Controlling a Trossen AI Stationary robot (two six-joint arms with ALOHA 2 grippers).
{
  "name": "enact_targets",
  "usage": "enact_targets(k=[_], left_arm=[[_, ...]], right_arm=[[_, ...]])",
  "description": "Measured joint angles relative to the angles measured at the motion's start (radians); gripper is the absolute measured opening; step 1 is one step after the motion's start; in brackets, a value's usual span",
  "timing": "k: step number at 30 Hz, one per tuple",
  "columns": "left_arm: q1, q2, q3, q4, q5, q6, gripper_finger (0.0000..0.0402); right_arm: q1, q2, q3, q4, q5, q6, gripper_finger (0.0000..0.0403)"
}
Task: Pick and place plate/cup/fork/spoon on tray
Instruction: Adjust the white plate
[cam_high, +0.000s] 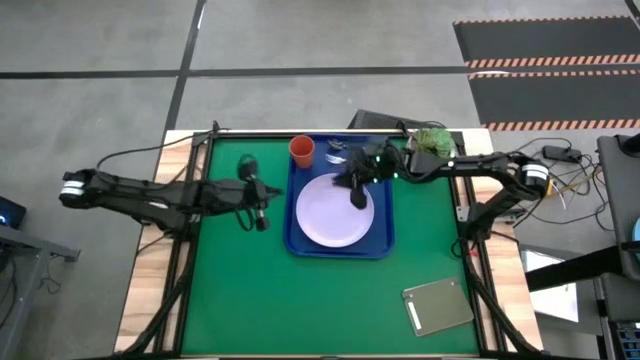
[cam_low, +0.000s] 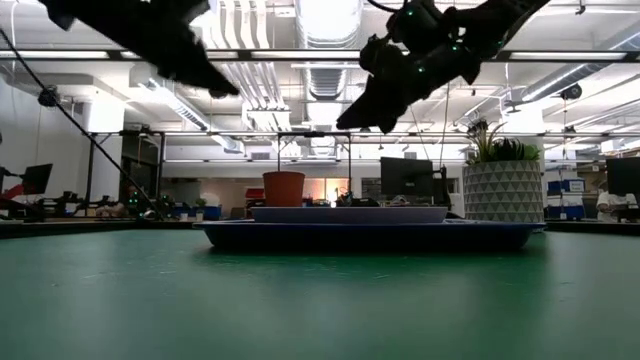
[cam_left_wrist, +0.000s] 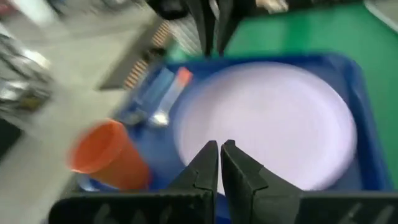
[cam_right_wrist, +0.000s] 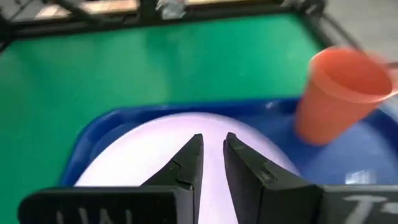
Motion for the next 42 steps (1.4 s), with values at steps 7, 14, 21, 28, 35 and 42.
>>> enact_targets(k=[7,14,21,28,35,42], left_arm=[[-0.001,0.203,-0.005,-0.060,0.153,-0.121,0.0000],[0.000,0.431,-0.002,0.015,0.160,-0.156,0.0000],[0.020,0.569,0.027,0.114,0.154,-0.164,0.0000],[0.035,0.612,0.036,0.227,0.141,-0.177,0.0000],[0.046,0.605,0.034,0.280,0.140,-0.171,0.0000],[0.064,0.605,0.028,0.279,0.140,-0.172,0.0000]], right_arm=[[0.154,-0.058,-0.092,-0.029,0.056,0.106,0.0053],[0.315,-0.115,-0.136,-0.027,0.243,0.124,0.0053],[0.398,-0.160,-0.141,-0.047,0.357,0.120,0.0053],[0.412,-0.165,-0.144,-0.047,0.370,0.111,0.0053],[0.412,-0.165,-0.163,-0.047,0.372,0.122,0.0053],[0.412,-0.165,-0.167,-0.047,0.377,0.120,0.0053]])
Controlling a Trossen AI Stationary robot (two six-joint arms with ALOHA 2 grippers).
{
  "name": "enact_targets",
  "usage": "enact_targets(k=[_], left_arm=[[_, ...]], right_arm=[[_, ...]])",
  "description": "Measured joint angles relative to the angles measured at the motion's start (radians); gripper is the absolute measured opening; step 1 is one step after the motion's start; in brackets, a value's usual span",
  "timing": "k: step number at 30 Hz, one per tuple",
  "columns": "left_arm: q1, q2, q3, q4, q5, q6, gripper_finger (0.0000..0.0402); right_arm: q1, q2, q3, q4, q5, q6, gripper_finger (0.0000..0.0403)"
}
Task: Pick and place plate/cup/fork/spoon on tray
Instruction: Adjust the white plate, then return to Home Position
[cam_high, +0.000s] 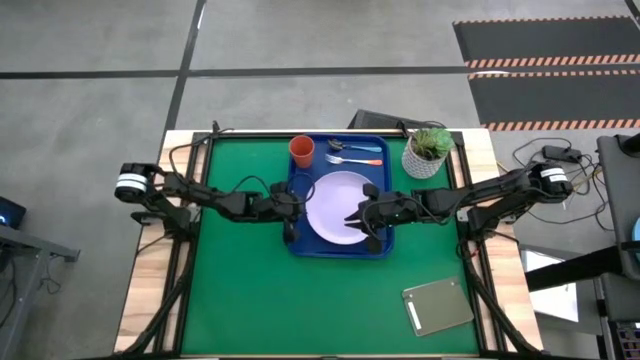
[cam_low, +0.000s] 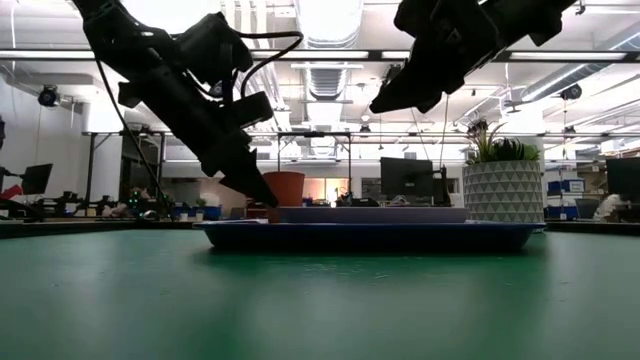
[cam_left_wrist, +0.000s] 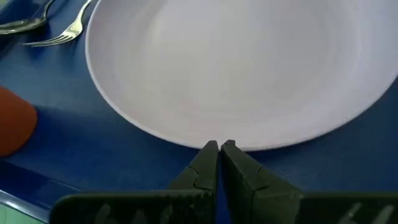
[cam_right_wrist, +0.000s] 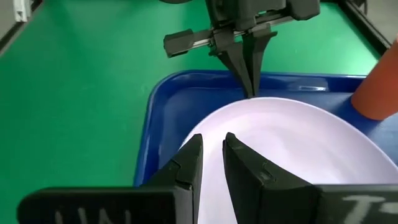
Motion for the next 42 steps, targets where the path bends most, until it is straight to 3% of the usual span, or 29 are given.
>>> enact_targets(k=[8,13,19,32,42], left_arm=[[0.001,-0.003,0.000,0.070,-0.003,0.023,0.0000],[0.000,-0.084,-0.001,0.062,0.007,0.075,0.0000],[-0.004,-0.315,-0.057,0.034,0.213,0.205,0.0000],[0.000,-0.851,-0.338,0.050,0.183,0.201,0.0000],[0.000,-1.110,-0.495,0.070,0.149,0.179,0.0000]], right_arm=[[0.000,0.000,0.000,0.000,0.066,-0.049,0.0053],[0.006,-0.004,-0.007,0.005,0.089,-0.137,0.0053],[-0.005,-0.071,-0.054,0.014,0.090,-0.204,0.0053],[-0.039,-0.386,-0.391,0.339,0.099,-0.198,0.0053],[-0.049,-0.653,-0.603,0.433,0.137,-0.198,0.0053]])
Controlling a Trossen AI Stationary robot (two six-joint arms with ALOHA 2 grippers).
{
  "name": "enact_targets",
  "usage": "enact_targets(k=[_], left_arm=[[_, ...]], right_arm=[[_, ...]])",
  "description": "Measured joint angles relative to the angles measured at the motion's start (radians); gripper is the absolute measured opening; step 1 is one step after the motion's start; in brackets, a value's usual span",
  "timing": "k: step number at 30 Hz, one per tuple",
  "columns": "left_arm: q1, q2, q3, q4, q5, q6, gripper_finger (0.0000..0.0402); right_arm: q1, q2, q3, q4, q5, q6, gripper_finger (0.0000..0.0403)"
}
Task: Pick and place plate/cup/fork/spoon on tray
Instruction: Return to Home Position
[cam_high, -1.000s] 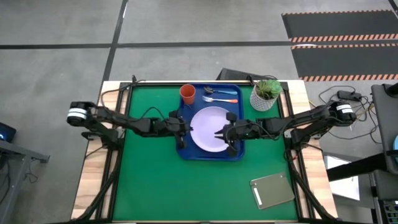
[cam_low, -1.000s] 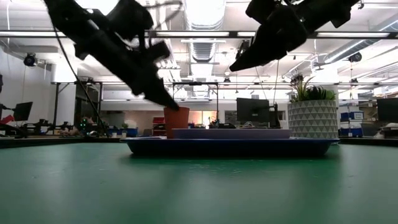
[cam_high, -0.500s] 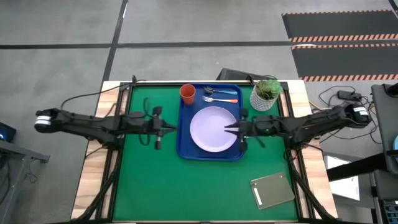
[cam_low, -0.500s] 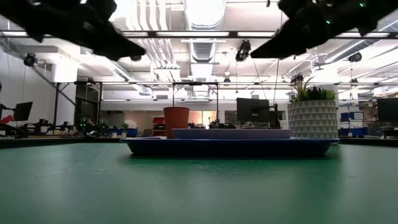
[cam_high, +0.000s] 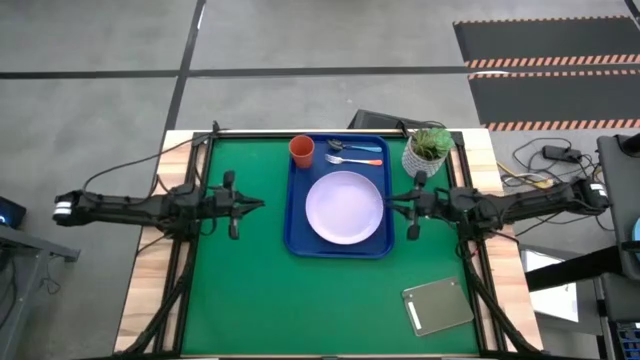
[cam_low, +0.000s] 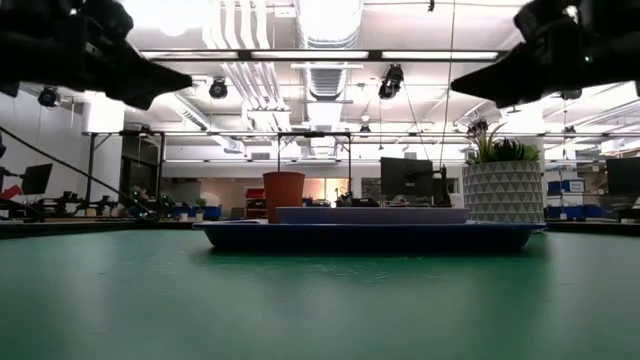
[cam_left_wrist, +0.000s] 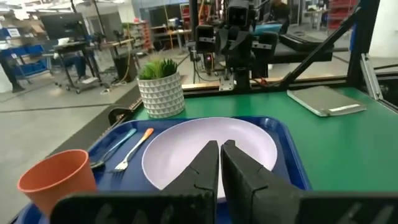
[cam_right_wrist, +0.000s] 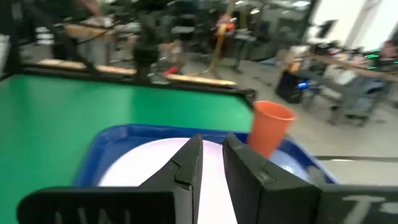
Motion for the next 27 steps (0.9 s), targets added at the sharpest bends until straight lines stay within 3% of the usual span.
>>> enact_targets(k=[4,10,18,21,27], left_arm=[[0.000,-0.072,-0.065,-0.001,-0.039,0.000,0.0000],[0.000,-0.166,-0.150,0.000,-0.093,-0.005,0.0000],[0.000,-0.240,-0.162,0.004,-0.093,-0.003,0.0000],[0.000,-0.239,-0.162,-0.009,-0.093,-0.004,0.0000],[0.000,-0.224,-0.162,-0.002,-0.093,-0.005,0.0000]], right_arm=[[0.000,-0.123,-0.055,-0.030,0.059,-0.024,0.0053],[0.000,-0.326,-0.085,-0.189,0.066,0.000,0.0053],[0.000,-0.551,-0.088,-0.412,0.119,0.011,0.0053],[0.000,-0.616,-0.091,-0.463,0.117,-0.006,0.0053],[0.000,-0.609,-0.098,-0.489,0.118,-0.056,0.0053]])
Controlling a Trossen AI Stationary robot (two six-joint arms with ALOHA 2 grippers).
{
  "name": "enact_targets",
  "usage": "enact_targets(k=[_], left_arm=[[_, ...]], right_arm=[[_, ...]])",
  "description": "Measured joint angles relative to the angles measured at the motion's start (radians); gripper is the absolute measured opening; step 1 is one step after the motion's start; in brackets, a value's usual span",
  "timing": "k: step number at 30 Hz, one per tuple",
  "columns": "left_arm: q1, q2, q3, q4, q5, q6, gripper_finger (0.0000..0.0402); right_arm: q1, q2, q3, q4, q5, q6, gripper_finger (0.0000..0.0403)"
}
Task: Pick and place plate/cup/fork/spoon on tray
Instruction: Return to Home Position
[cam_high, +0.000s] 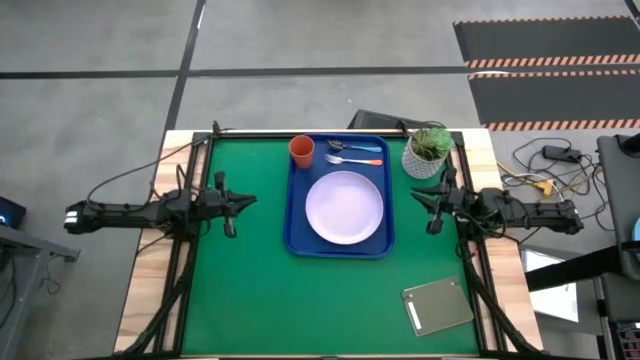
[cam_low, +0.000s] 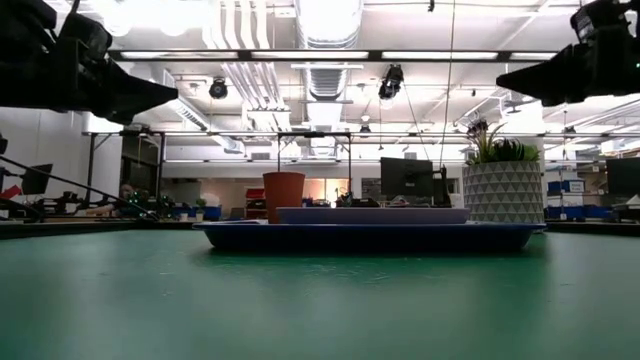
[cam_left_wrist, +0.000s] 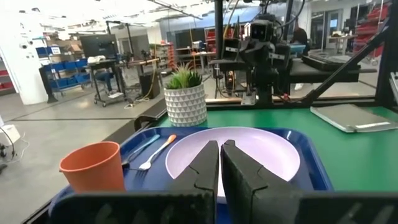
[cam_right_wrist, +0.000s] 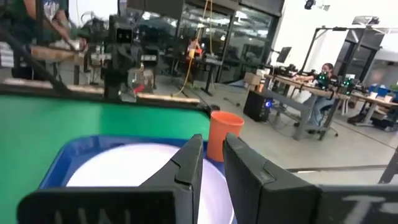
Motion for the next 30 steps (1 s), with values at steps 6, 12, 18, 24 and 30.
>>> enact_targets(k=[6,12,18,24,30], left_arm=[[0.000,0.005,-0.001,0.003,0.000,0.004,0.0000],[0.000,0.025,-0.002,0.001,0.000,0.003,0.0000],[0.000,0.057,-0.002,0.001,0.000,0.002,0.0000],[0.000,0.100,-0.003,0.002,0.001,0.002,0.0000],[0.000,0.148,-0.003,0.002,0.001,0.002,0.0000]], right_arm=[[0.000,-0.008,-0.002,-0.026,-0.002,-0.028,0.0053],[0.000,-0.008,-0.002,-0.027,-0.002,-0.002,0.0053],[0.000,-0.007,0.003,-0.028,-0.012,0.011,0.0053],[0.000,-0.007,0.006,-0.027,-0.050,0.011,0.0053],[0.000,-0.008,-0.073,0.078,-0.086,-0.080,0.0033]])
